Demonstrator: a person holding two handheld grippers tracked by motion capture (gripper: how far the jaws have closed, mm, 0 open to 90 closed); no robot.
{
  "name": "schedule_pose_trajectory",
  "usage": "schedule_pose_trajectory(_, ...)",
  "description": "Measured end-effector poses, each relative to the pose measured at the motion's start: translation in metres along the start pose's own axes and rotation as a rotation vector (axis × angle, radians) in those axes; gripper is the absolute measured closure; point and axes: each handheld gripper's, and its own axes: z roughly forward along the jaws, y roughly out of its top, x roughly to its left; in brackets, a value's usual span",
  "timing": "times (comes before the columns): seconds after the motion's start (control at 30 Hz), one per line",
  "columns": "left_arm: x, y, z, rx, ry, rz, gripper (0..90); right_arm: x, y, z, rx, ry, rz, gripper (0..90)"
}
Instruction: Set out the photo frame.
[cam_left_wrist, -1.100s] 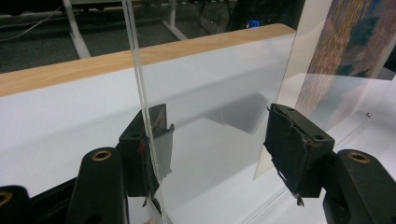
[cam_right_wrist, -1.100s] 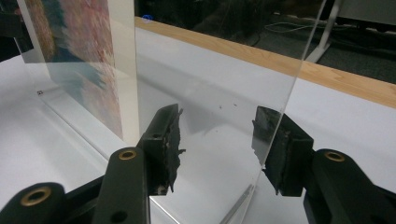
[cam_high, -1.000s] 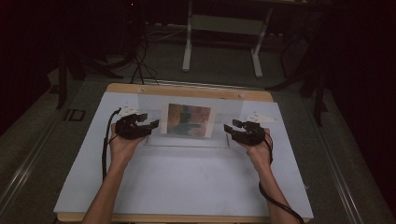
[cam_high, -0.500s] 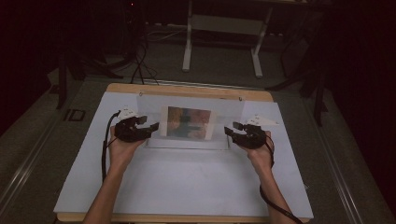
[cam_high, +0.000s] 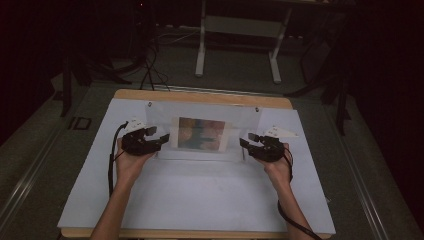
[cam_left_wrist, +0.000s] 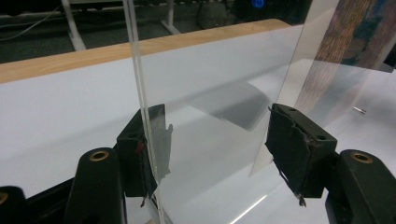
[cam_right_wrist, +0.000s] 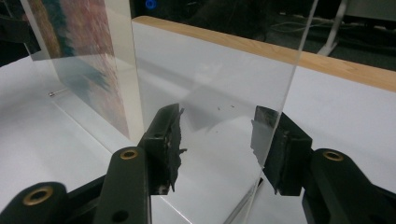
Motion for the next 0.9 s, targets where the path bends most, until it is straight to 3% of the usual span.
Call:
schedule_pose_trajectory(0.3,0.0048,-0.0021,-0.0008,-0.009,-0.023,-0.002,38.9,0.0032,-0.0005,-0.0012,0.001,-0.003,-0.006,51.4)
schedule_pose_trajectory(0.9,0.0019,-0.0022,-0.002,-0.002,-0.01,-0.021,38.2,-0.0035,-0.0041,-0.0004,-0.021,0.039,0.005,52.4)
